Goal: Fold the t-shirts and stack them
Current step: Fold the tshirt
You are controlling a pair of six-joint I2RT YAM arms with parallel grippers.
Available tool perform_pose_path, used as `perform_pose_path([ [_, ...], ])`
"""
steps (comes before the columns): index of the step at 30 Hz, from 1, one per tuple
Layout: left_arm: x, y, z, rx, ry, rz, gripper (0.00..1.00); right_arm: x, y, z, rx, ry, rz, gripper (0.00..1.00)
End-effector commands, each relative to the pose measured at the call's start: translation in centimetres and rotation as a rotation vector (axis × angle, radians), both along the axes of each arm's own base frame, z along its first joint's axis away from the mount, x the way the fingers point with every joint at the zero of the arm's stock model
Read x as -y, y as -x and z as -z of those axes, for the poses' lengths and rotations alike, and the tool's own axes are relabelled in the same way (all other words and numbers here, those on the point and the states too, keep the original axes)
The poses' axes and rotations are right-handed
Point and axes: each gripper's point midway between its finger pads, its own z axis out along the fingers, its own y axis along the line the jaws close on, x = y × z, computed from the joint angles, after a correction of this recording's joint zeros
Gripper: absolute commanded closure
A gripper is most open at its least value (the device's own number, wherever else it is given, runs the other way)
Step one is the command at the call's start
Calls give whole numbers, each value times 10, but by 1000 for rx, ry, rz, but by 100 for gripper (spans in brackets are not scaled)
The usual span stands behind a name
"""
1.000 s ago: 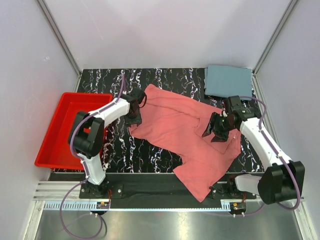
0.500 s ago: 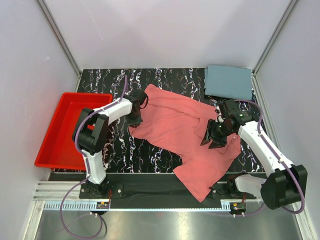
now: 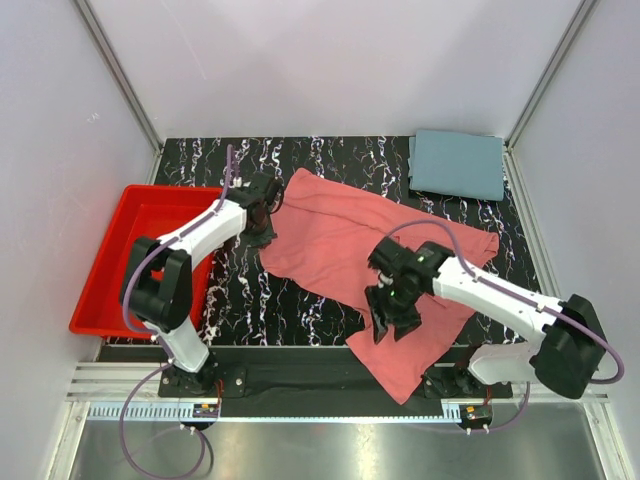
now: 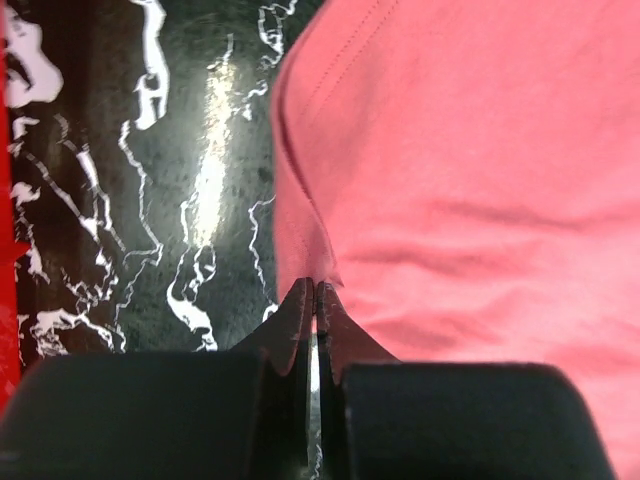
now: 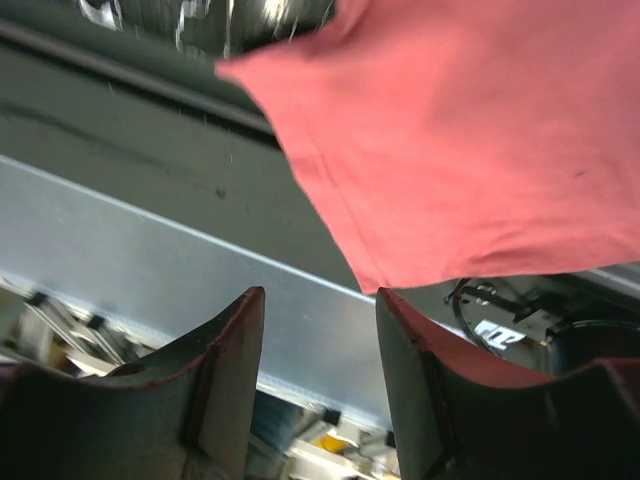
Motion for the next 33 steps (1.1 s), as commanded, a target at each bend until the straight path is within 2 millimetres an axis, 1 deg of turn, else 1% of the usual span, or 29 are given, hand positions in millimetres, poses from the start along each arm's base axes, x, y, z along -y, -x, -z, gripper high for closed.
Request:
perform_pose_path([
  [1, 4, 0, -11, 42, 66, -29, 100, 0, 37, 7, -36, 81, -61, 42],
  [3, 5, 1, -11, 40, 77, -33, 100, 1, 57, 12, -62, 107, -69, 40],
  [4, 6, 1, -12, 39, 82, -31, 100, 1, 70, 14, -67, 121, -109, 38],
  [5, 6, 1, -11, 36, 82, -32, 100, 3, 78, 17, -76, 138, -122, 37],
  [6, 5, 1, -11, 38, 84, -33, 100, 7, 85, 23, -92, 170, -109, 36],
  [8, 5, 1, -11, 40, 88, -32, 100, 8, 94, 31, -94, 189, -126, 36],
  [9, 5, 1, -12, 45, 91, -31, 100, 13, 98, 39, -106, 208, -107, 36],
  [10, 5, 2, -11, 42, 93, -30, 100, 12, 98, 44, -103, 203, -98, 36],
  [11, 4, 1, -12, 44, 95, -31, 100, 17, 101, 50, -112, 228, -93, 37],
  [13, 3, 2, -12, 42, 94, -26, 100, 19, 101, 55, -103, 251, -69, 38],
  [14, 3, 4, -11, 39, 90, -22, 100, 23, 104, 61, -113, 261, -65, 39],
  [15, 2, 5, -9, 38, 89, -23, 100, 20, 103, 66, -111, 246, -57, 39],
  [17, 0, 5, -8, 34, 91, -27, 100, 24, 104, 77, -114, 278, -44, 41],
  [20, -1, 8, -5, 26, 92, -26, 100, 21, 96, 88, -58, 278, -39, 44],
  [22, -1, 8, -5, 25, 90, -25, 100, 20, 90, 91, -25, 280, -22, 47],
  [24, -2, 8, -6, 27, 89, -26, 100, 18, 91, 95, -30, 266, -8, 49],
  [25, -3, 8, -6, 27, 90, -29, 100, 20, 94, 99, -46, 273, -7, 50],
  [33, -1, 7, -8, 31, 112, -37, 100, 22, 93, 103, -34, 339, -3, 53],
])
